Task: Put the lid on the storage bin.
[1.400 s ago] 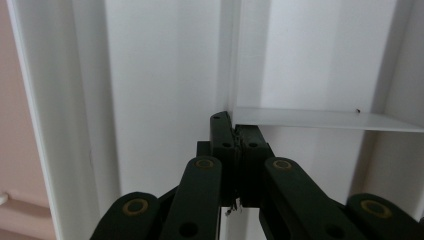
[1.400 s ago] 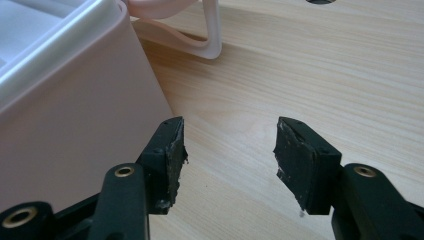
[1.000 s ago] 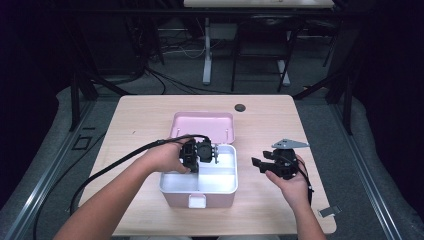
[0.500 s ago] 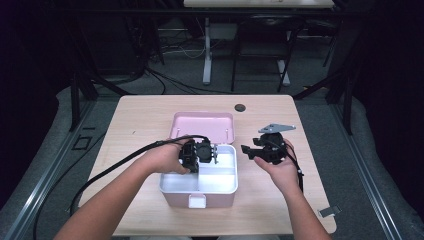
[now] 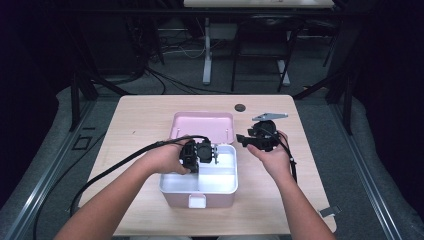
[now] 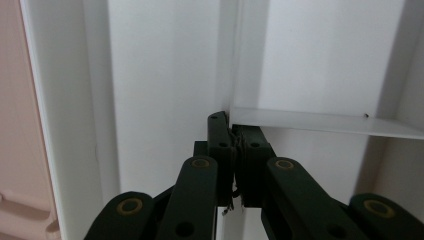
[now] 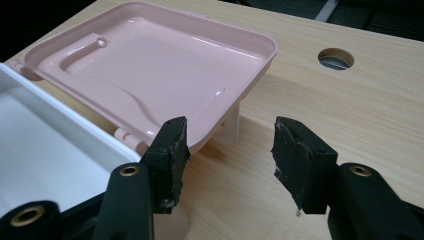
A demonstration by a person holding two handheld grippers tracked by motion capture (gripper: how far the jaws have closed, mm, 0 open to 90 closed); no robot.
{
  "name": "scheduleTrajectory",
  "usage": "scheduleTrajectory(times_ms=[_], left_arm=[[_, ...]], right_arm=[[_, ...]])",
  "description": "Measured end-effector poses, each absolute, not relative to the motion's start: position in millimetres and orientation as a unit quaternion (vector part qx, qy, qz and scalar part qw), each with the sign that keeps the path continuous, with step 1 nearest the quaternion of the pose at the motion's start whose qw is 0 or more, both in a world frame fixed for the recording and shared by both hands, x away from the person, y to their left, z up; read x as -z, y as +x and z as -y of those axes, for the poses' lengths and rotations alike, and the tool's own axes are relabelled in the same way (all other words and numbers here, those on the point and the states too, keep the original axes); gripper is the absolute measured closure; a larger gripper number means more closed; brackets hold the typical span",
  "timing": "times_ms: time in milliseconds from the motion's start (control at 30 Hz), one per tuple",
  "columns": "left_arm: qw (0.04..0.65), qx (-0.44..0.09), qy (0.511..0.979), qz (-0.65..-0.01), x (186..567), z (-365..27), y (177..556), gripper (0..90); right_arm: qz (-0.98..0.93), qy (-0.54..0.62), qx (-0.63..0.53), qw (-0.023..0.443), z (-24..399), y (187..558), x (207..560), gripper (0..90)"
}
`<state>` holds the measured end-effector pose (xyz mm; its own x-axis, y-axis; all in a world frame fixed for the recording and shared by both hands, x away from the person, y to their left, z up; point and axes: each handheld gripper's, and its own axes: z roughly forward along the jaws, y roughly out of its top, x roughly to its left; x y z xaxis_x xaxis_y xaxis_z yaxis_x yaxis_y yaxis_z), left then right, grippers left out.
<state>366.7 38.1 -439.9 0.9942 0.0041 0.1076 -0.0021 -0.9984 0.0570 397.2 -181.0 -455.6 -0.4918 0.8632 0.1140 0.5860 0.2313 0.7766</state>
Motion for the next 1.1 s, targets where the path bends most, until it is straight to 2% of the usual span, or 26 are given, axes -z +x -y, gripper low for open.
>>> scheduleTrajectory(times_ms=[233, 400, 433, 467, 533, 1033, 1100], left_arm=[[0.029, -0.050, 0.998, -0.002, 440, -38, 367, 87.1], [0.028, -0.048, 0.998, -0.002, 440, -38, 368, 87.1], [0.029, -0.048, 0.998, -0.002, 440, -38, 368, 87.1], [0.029, -0.048, 0.998, -0.002, 440, -38, 368, 87.1], [0.030, -0.046, 0.998, -0.003, 440, -38, 368, 87.1], [0.031, -0.046, 0.998, -0.002, 440, -38, 368, 87.1], [0.030, -0.046, 0.998, -0.002, 440, -38, 368, 87.1]], right_arm=[[-0.770, 0.469, -0.402, 0.162, 174, 411, 455, 49.6], [-0.771, 0.475, -0.386, 0.178, 167, 423, 456, 51.0], [-0.773, 0.469, -0.394, 0.164, 167, 425, 456, 51.2], [-0.770, 0.480, -0.378, 0.185, 164, 426, 457, 51.2], [-0.774, 0.474, -0.383, 0.169, 162, 431, 459, 51.2], [-0.757, 0.514, -0.372, 0.158, 153, 458, 472, 55.9], [-0.760, 0.515, -0.370, 0.146, 152, 462, 473, 56.5]])
